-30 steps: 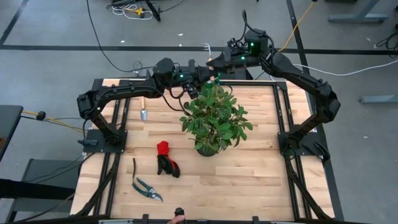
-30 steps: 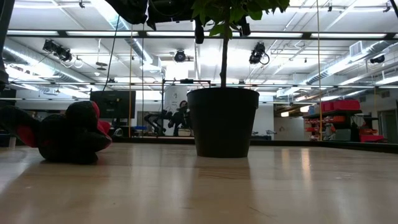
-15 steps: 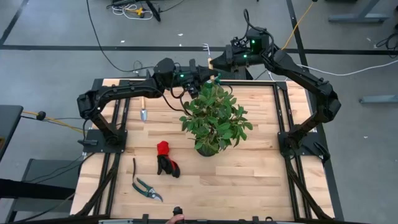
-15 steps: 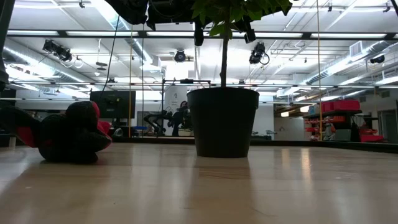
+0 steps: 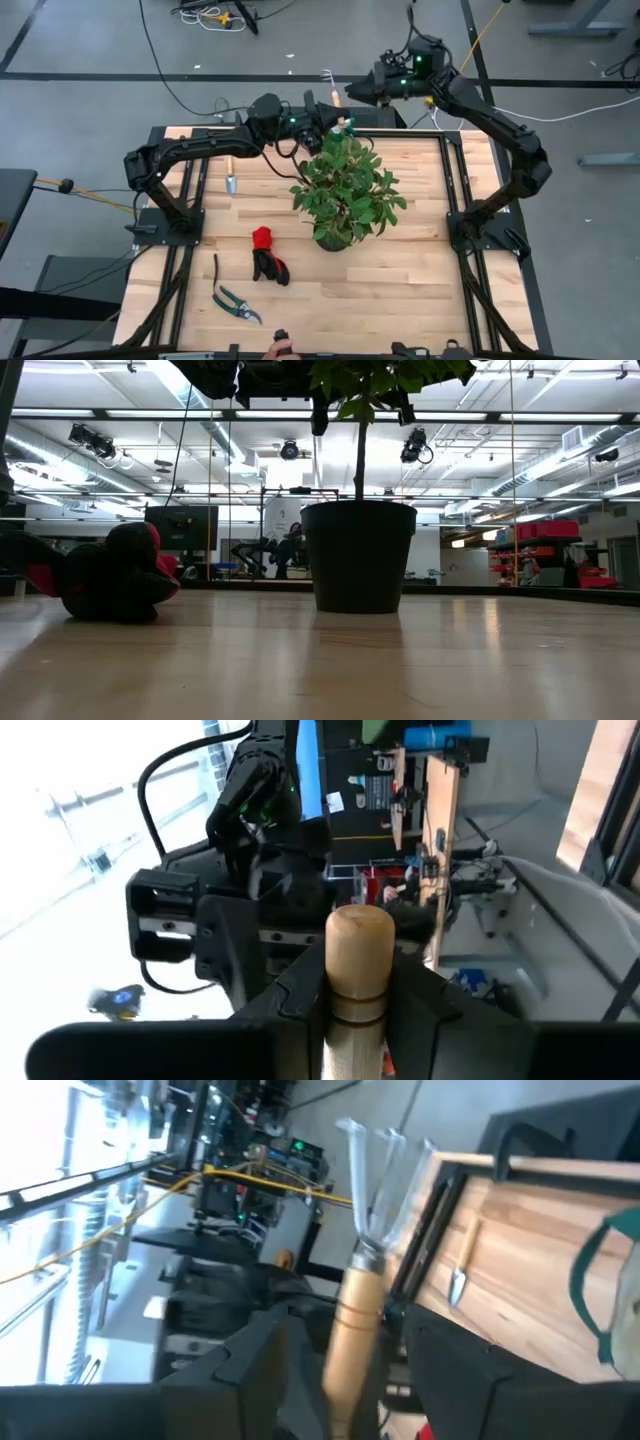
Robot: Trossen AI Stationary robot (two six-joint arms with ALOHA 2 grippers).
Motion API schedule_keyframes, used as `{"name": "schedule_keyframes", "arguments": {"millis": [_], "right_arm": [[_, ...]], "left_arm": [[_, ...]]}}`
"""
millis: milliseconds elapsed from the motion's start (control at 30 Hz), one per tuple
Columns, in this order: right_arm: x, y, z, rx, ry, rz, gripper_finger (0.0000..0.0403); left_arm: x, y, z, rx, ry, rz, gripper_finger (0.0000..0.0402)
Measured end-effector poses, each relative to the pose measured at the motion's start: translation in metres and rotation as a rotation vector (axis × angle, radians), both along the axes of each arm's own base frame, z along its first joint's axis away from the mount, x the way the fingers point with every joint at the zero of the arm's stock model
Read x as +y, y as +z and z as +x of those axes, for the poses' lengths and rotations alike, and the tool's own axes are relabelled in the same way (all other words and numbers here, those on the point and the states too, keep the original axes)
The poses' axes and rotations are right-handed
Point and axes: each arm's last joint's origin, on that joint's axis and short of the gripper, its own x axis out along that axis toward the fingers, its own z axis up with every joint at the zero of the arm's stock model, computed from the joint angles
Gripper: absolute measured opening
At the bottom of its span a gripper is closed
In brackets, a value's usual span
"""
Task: Pick & Place Garden tools in Gardening bag
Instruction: Put the brown hand rake into the gardening bag
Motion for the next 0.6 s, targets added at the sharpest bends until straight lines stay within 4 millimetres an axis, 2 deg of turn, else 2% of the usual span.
{"name": "schedule_keyframes", "arguments": {"millis": [267, 600], "right_arm": [[-0.004, 0.016, -0.014, -0.082, -0.006, -0.08, 0.0198], [-0.003, 0.016, -0.014, -0.084, 0.019, -0.133, 0.0198]], "left_arm": [[0.011, 0.0, -0.005, -0.033, 0.004, -0.14, 0.0075], [0.029, -0.005, -0.013, -0.012, 0.049, -0.27, 0.0076]]}}
